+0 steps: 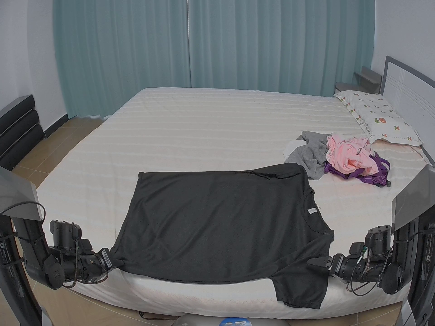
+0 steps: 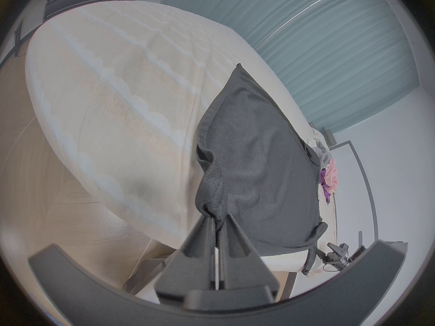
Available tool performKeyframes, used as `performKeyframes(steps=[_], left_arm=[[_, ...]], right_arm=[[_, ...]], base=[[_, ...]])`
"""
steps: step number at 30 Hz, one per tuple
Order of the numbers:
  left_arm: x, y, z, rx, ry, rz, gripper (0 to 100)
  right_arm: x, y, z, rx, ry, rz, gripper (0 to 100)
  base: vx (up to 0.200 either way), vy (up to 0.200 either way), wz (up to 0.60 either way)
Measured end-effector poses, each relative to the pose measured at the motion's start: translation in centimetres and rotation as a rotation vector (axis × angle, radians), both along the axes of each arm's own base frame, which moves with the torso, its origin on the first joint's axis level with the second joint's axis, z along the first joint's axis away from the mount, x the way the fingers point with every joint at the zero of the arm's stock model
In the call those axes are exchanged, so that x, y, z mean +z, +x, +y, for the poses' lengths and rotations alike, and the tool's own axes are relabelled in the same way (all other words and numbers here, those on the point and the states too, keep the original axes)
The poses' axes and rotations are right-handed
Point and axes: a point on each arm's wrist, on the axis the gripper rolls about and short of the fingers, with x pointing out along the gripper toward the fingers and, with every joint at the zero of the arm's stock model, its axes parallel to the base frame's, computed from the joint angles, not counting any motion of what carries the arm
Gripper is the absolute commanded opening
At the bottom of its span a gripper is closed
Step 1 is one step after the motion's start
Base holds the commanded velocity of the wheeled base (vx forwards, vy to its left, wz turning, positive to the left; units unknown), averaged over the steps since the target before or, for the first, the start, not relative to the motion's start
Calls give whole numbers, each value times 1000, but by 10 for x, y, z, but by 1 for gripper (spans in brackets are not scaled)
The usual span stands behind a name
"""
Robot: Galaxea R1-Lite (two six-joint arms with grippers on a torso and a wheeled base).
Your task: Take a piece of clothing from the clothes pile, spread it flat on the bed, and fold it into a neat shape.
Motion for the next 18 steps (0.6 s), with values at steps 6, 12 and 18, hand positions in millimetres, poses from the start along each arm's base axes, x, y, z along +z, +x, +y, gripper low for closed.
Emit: performKeyframes(steps=[6, 12, 18], left_arm=[[0, 0, 0, 0, -1, 0, 0], [0, 0, 0, 0, 0, 1, 0], [0, 0, 0, 0, -1, 1, 0]], right_arm=[[-3, 0, -1, -23, -24, 11, 0], [-3, 0, -2, -47, -43, 6, 0], [3, 0, -4, -58, -41, -6, 0]], base=[[0, 0, 0], [0, 0, 0], [0, 0, 0]])
